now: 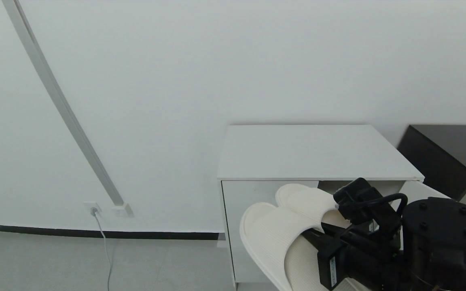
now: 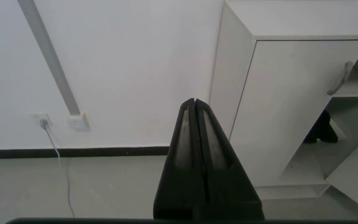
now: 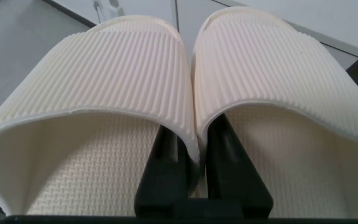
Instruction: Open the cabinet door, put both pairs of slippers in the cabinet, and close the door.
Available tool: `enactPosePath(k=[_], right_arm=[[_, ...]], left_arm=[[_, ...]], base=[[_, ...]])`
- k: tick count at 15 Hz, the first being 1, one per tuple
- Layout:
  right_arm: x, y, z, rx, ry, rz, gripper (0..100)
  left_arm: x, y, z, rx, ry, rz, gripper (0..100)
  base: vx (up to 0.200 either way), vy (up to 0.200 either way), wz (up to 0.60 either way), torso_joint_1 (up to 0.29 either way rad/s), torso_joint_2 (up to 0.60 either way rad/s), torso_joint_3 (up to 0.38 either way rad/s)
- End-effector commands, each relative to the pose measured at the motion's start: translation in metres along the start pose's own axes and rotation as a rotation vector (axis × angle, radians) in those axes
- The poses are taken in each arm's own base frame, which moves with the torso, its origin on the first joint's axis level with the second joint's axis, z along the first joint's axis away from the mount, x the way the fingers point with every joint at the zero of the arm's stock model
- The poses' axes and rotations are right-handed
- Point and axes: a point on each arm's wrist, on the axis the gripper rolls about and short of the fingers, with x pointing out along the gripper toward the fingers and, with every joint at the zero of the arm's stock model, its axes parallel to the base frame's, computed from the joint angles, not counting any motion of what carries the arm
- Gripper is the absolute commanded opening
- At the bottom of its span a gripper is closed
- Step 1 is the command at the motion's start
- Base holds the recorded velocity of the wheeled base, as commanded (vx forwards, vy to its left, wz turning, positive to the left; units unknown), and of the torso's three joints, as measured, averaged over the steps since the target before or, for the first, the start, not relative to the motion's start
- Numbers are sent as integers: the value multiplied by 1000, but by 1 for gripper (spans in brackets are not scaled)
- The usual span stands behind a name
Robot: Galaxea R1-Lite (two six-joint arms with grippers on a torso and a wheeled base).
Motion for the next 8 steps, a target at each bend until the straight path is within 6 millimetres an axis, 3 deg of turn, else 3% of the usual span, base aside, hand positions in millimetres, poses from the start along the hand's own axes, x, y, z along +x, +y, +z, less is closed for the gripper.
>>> enactPosePath(k=[1,5,8], right_arm=[[1,0,-1,-2,3,-1,0],[1,0,0,0,0,0,0],[1,0,0,0,2,0,0]], left_arm=[[0,0,0,-1,1,0,0],[0,0,0,-1,1,0,0],[0,0,0,-2,1,0,0]], base=[[0,0,0,0,0,0],[0,0,0,0,0,0],[0,-200,0,-1,4,-1]])
